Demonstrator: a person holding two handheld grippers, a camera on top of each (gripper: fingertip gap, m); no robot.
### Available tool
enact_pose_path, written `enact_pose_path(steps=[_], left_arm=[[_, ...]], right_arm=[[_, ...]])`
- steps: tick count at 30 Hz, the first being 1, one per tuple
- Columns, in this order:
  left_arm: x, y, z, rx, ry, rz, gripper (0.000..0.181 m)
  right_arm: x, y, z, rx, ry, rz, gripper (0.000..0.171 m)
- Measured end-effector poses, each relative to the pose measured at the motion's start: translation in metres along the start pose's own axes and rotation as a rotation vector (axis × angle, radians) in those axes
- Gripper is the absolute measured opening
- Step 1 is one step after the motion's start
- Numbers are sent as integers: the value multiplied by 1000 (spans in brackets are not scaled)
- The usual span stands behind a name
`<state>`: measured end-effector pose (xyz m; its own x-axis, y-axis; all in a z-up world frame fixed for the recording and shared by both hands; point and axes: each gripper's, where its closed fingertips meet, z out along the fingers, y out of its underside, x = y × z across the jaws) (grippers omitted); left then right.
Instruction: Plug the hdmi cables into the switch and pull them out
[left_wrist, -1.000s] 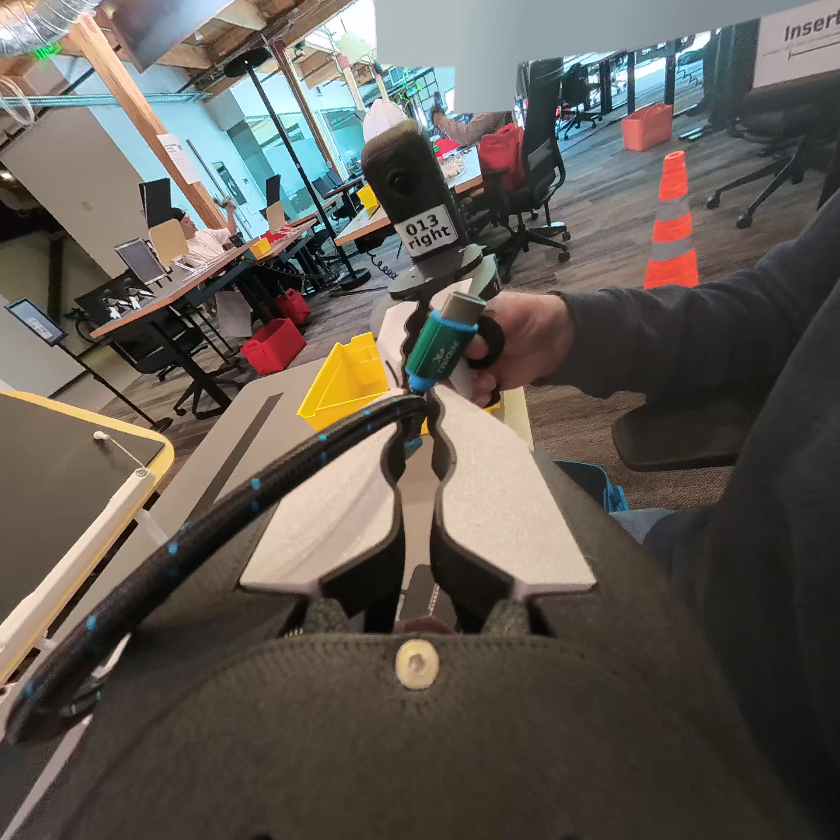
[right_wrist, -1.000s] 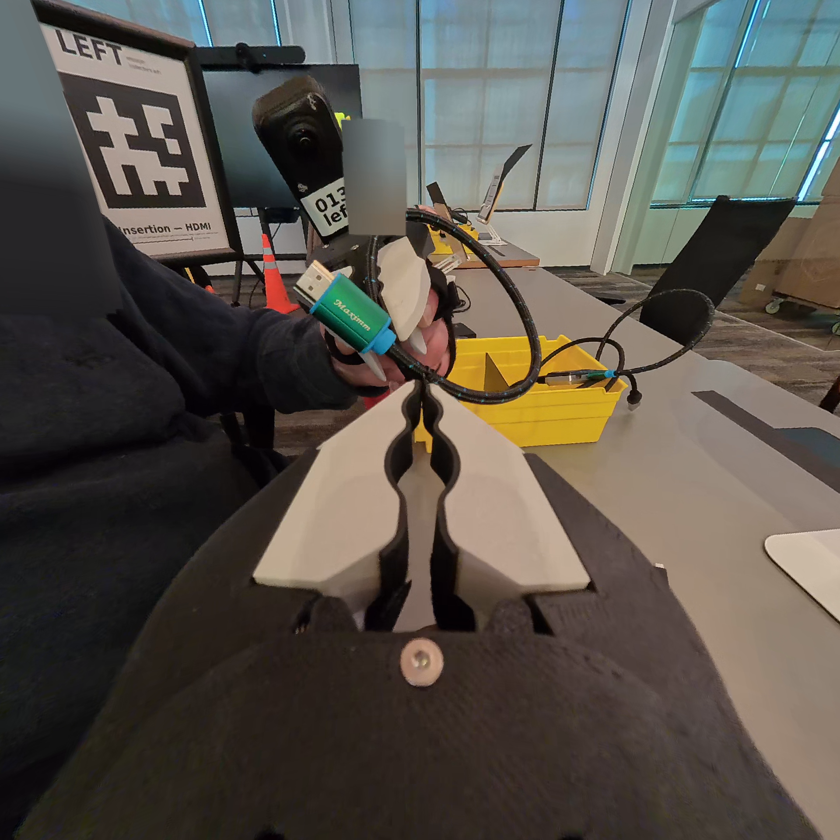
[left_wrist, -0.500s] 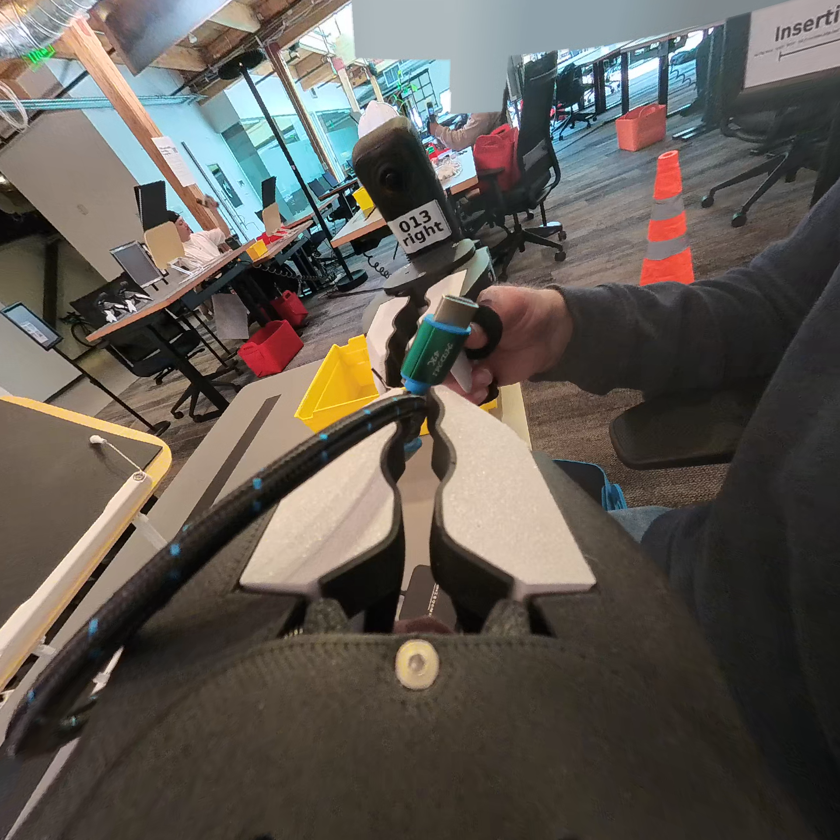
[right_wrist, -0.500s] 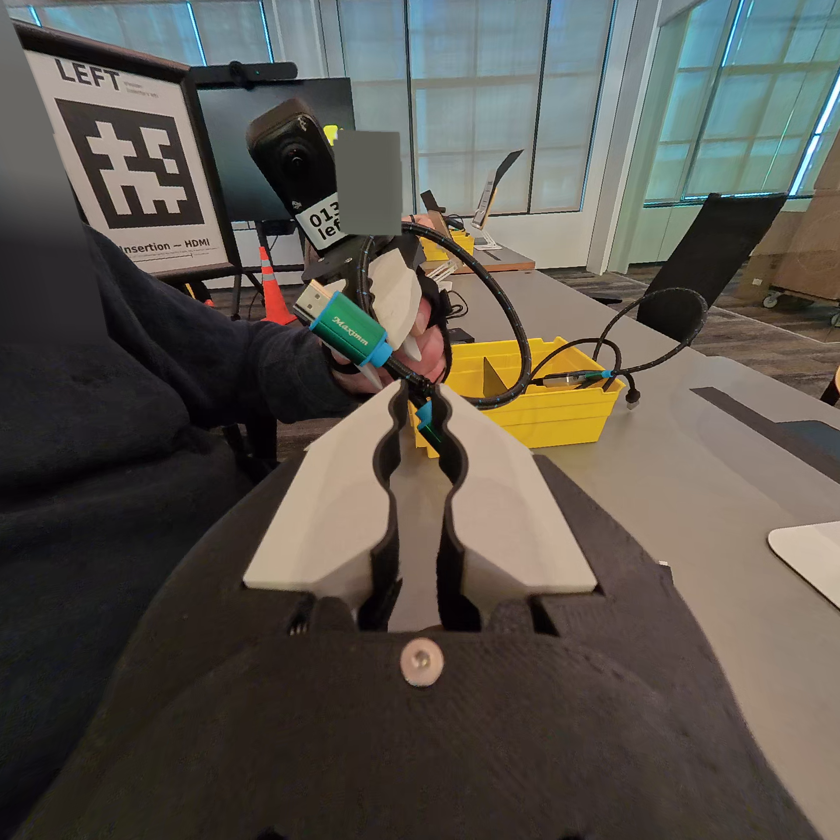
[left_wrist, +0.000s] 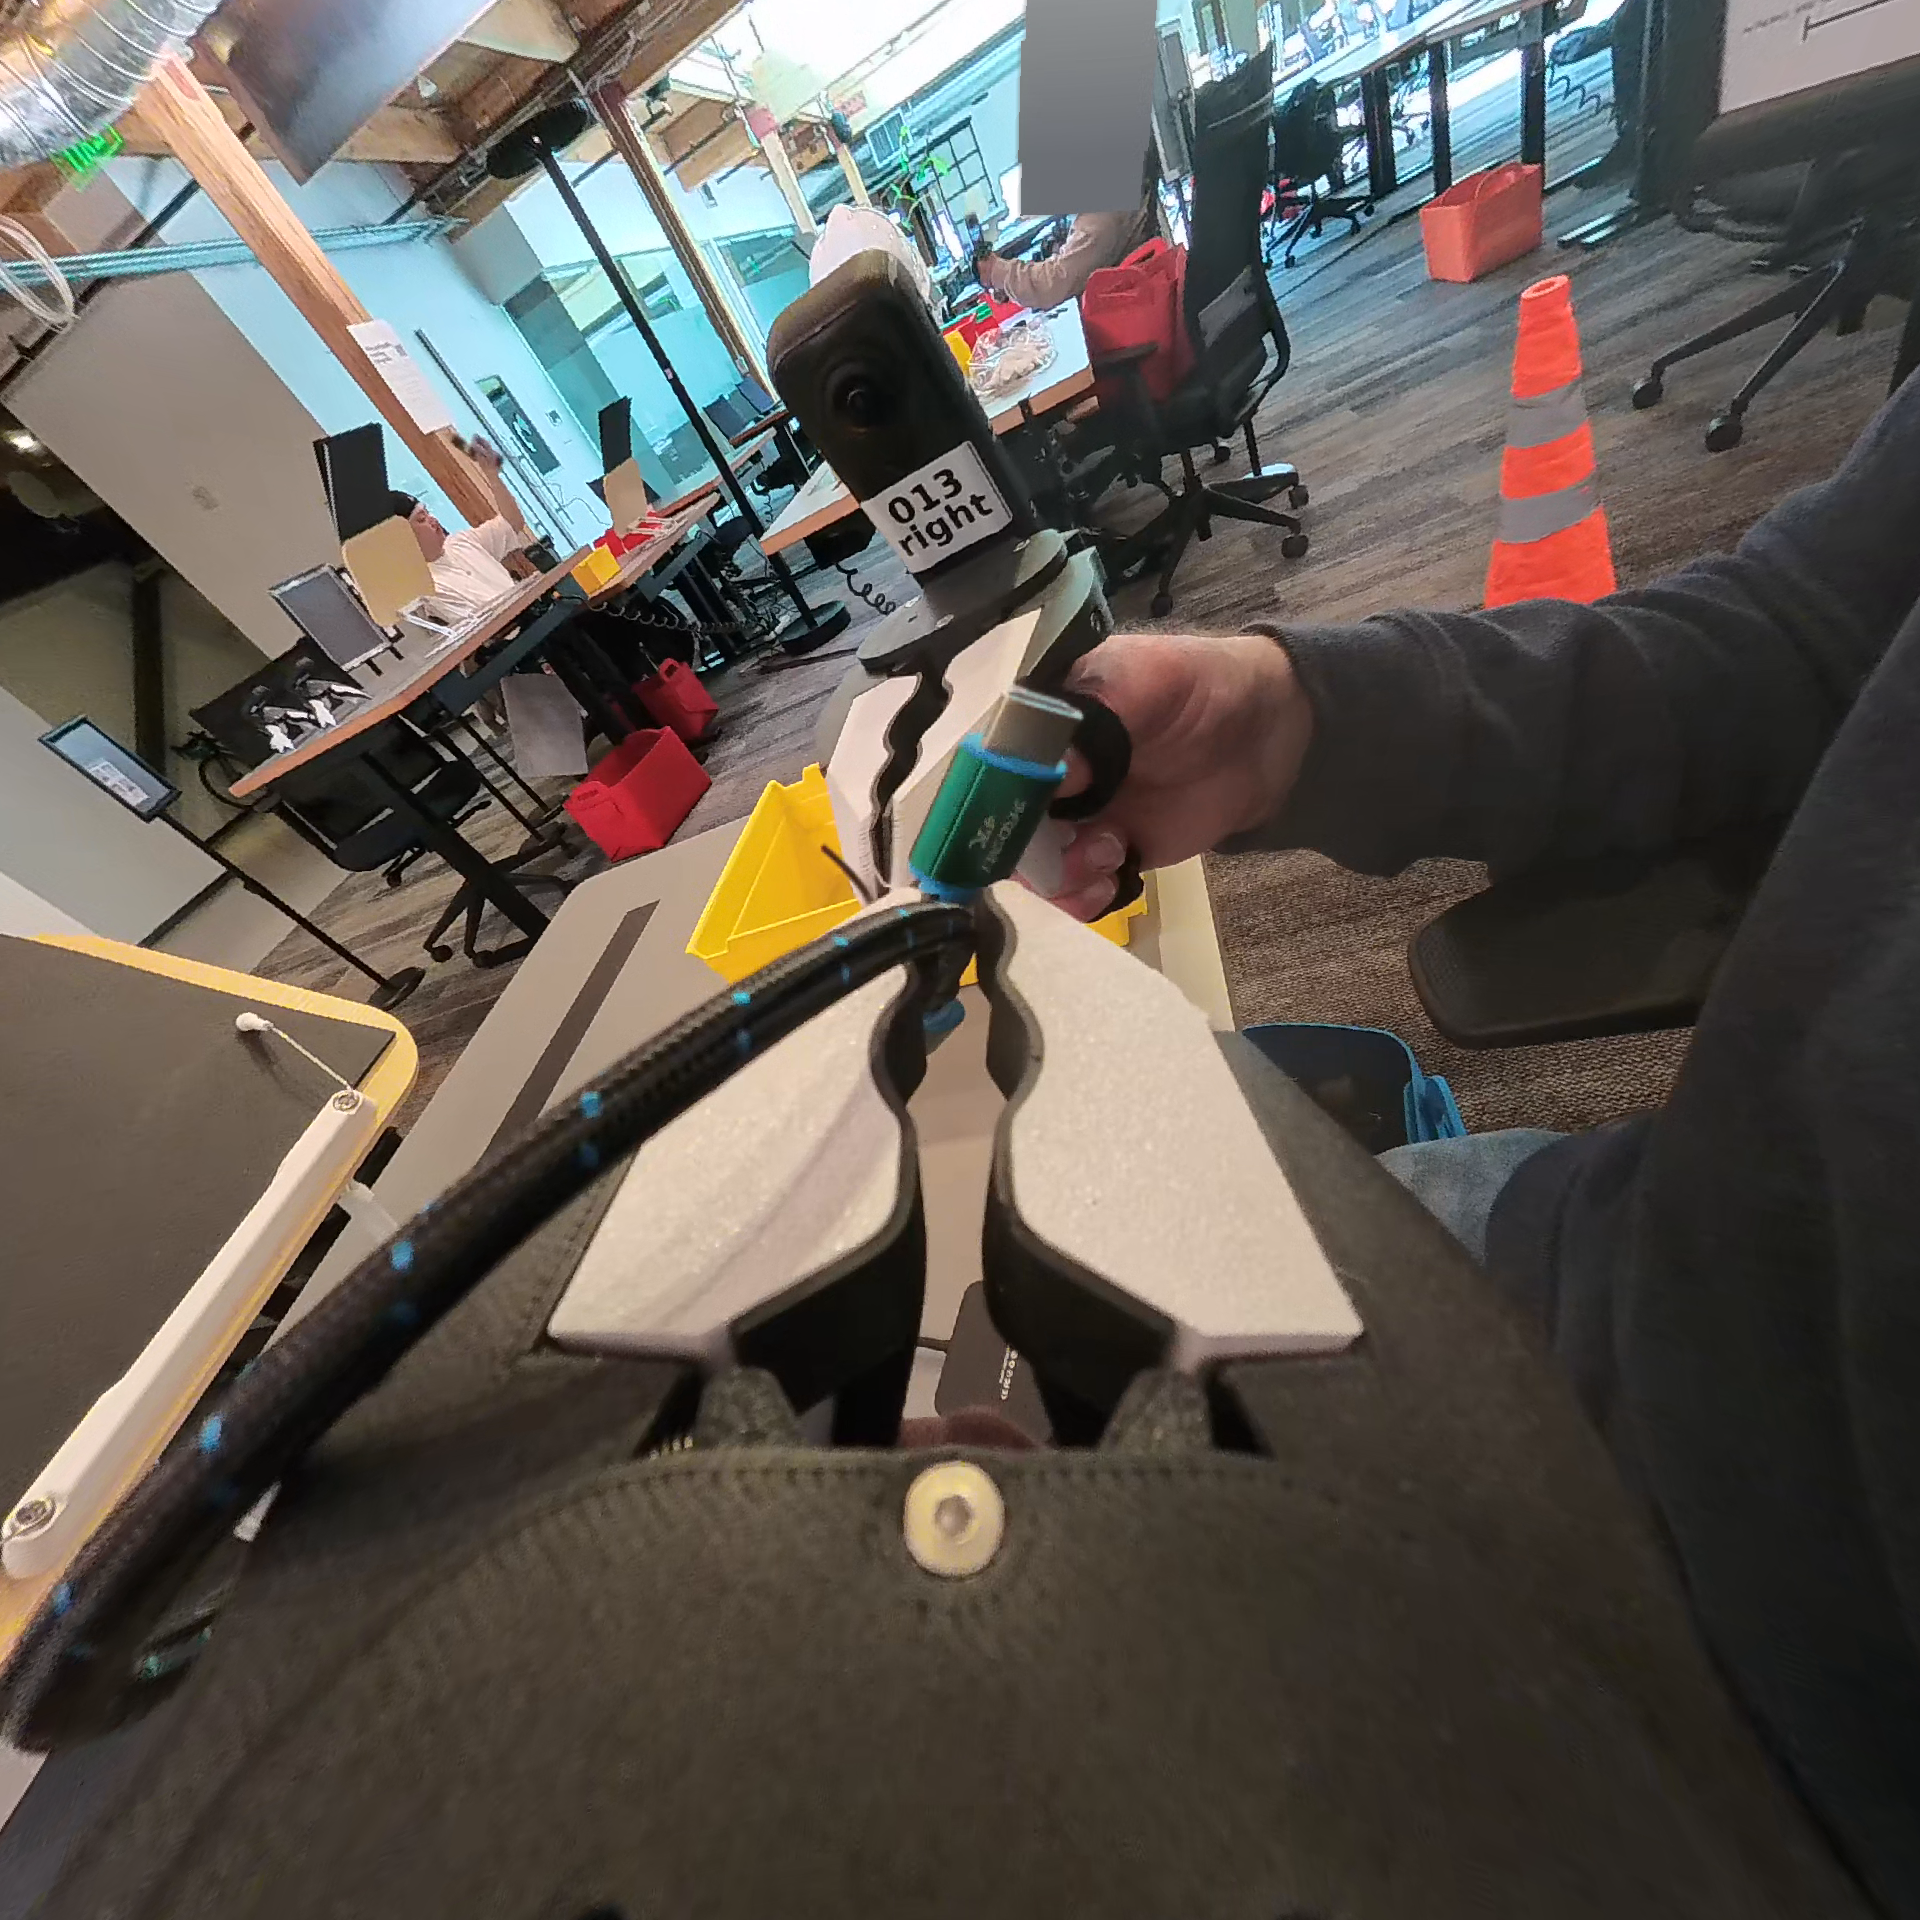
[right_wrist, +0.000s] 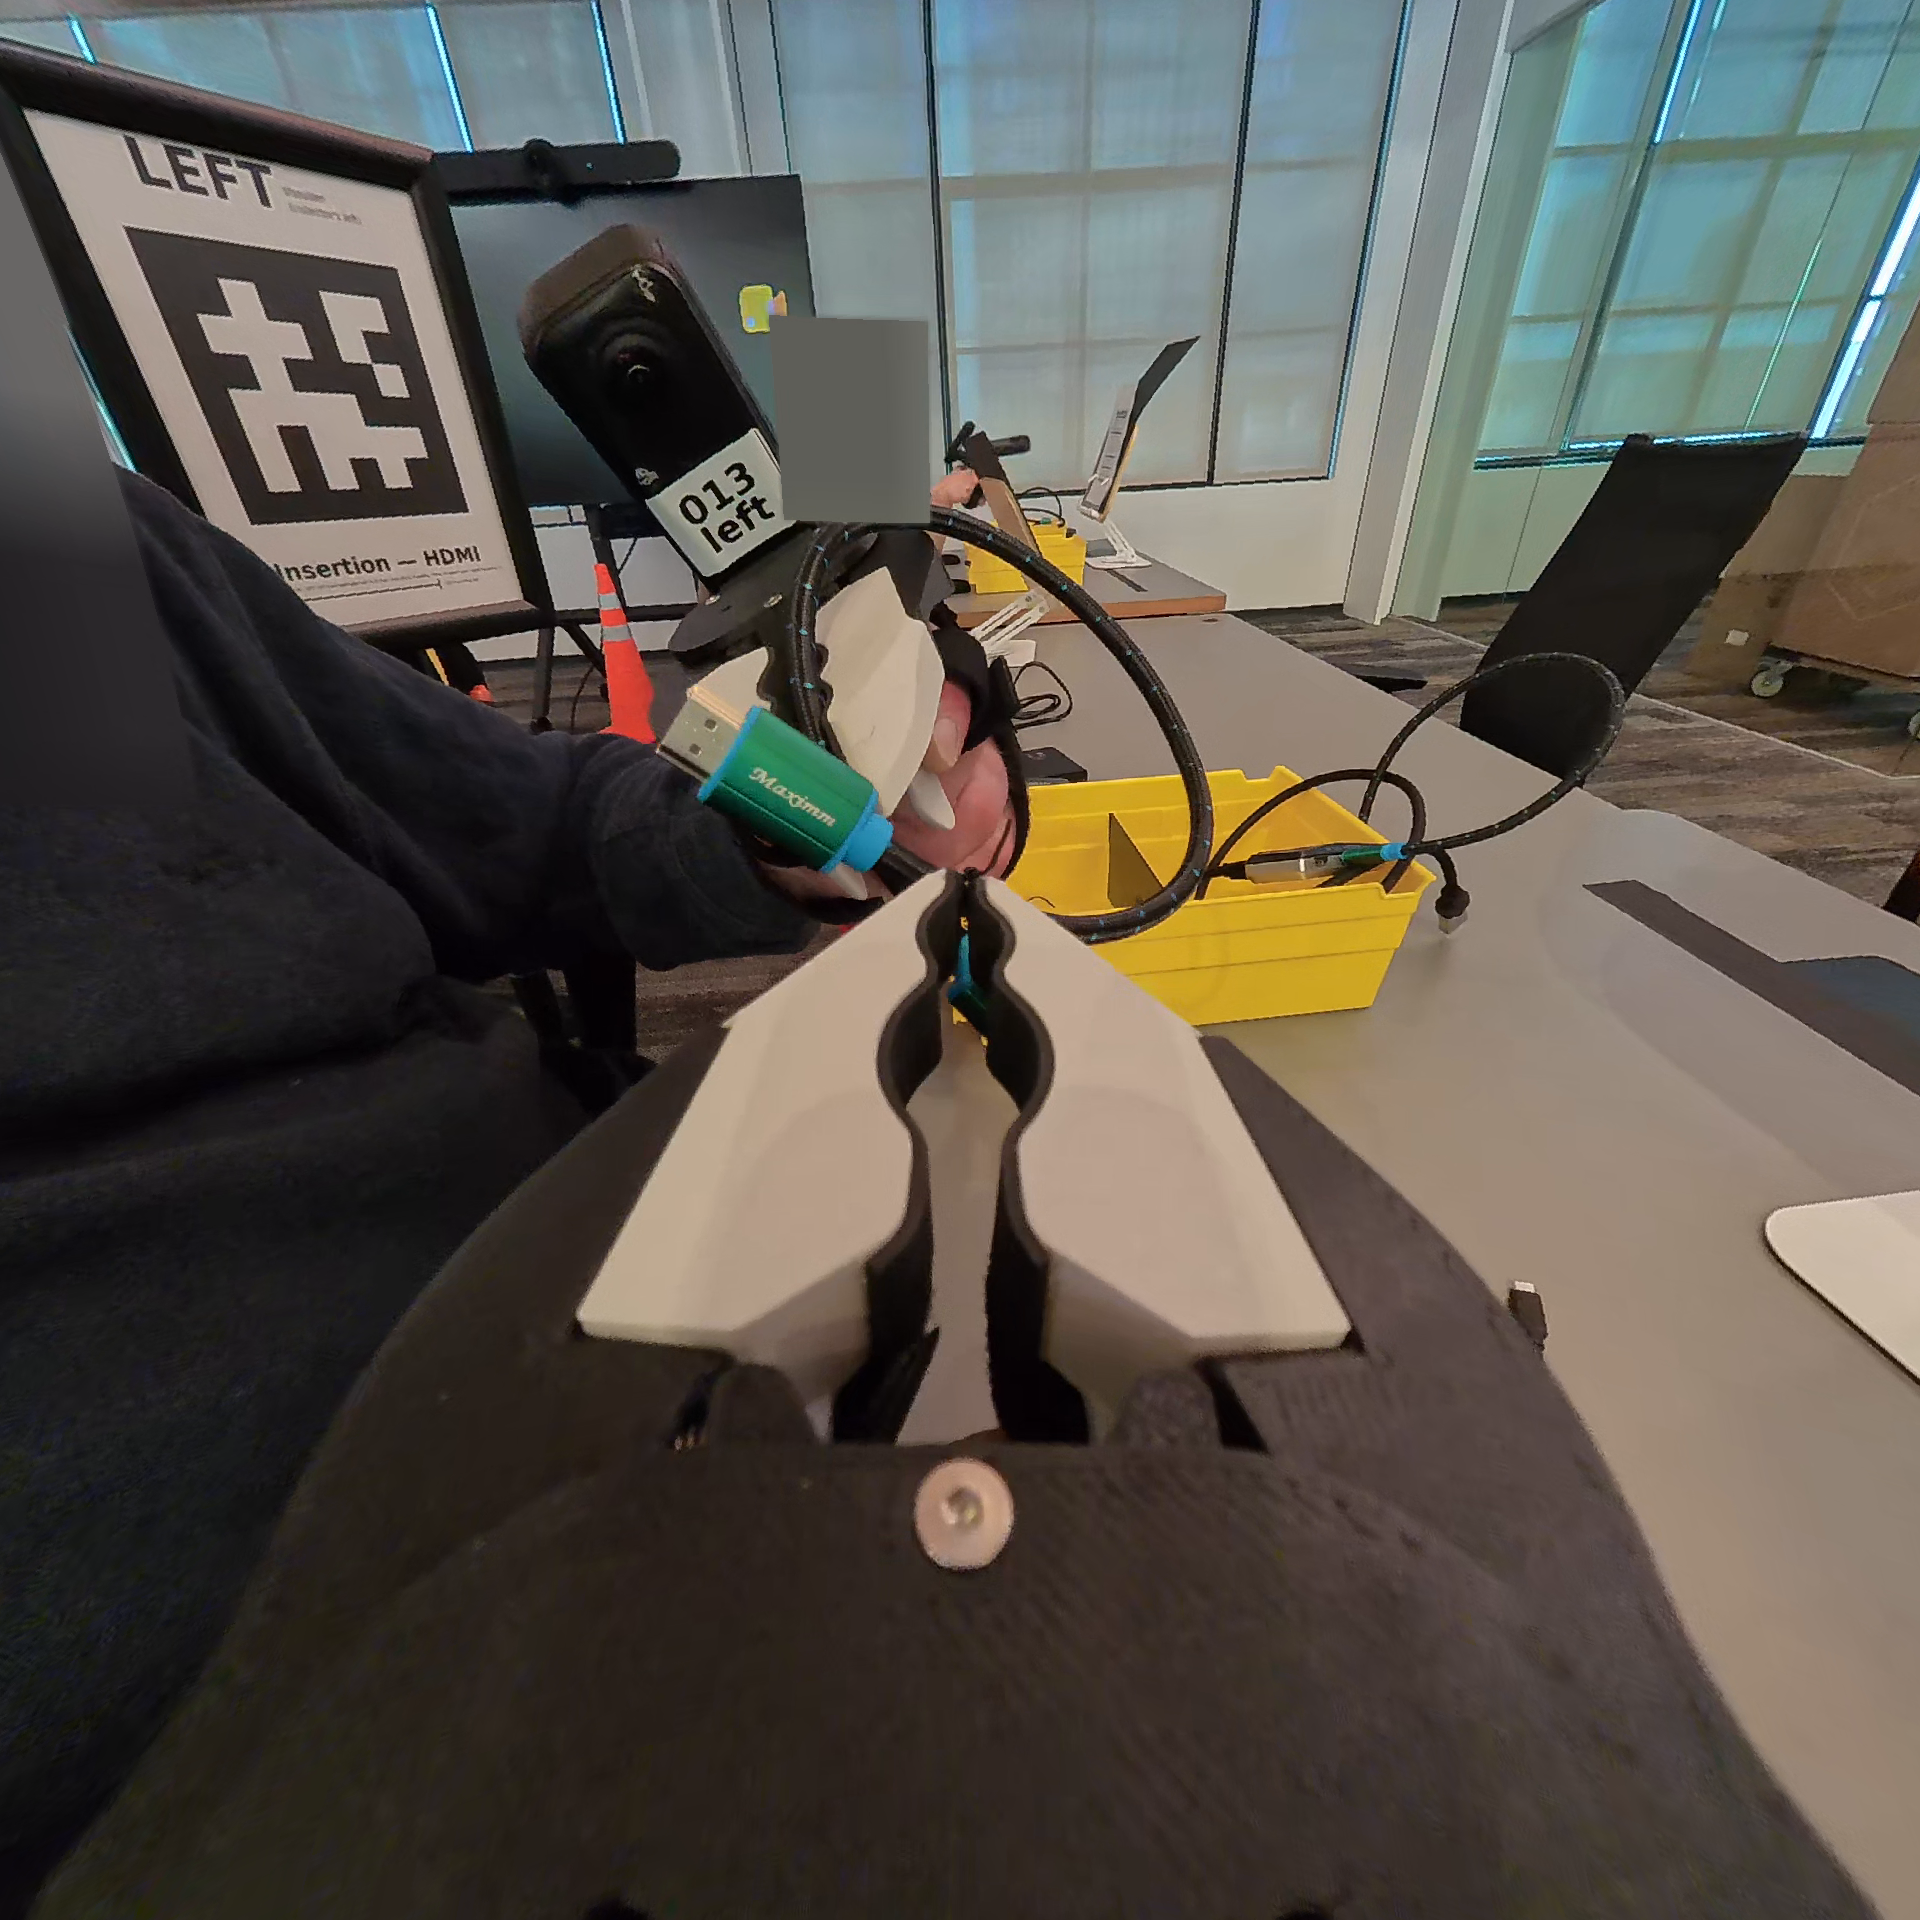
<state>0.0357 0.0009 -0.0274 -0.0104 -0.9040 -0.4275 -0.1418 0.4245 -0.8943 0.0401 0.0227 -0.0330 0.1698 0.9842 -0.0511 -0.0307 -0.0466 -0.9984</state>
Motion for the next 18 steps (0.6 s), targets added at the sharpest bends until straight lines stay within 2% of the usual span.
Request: enact_pose_path(steps=[18], left_arm=[[0, 4, 1, 15, 33, -66, 6]], right_arm=[[-2, 2, 3, -33, 10, -37, 0]])
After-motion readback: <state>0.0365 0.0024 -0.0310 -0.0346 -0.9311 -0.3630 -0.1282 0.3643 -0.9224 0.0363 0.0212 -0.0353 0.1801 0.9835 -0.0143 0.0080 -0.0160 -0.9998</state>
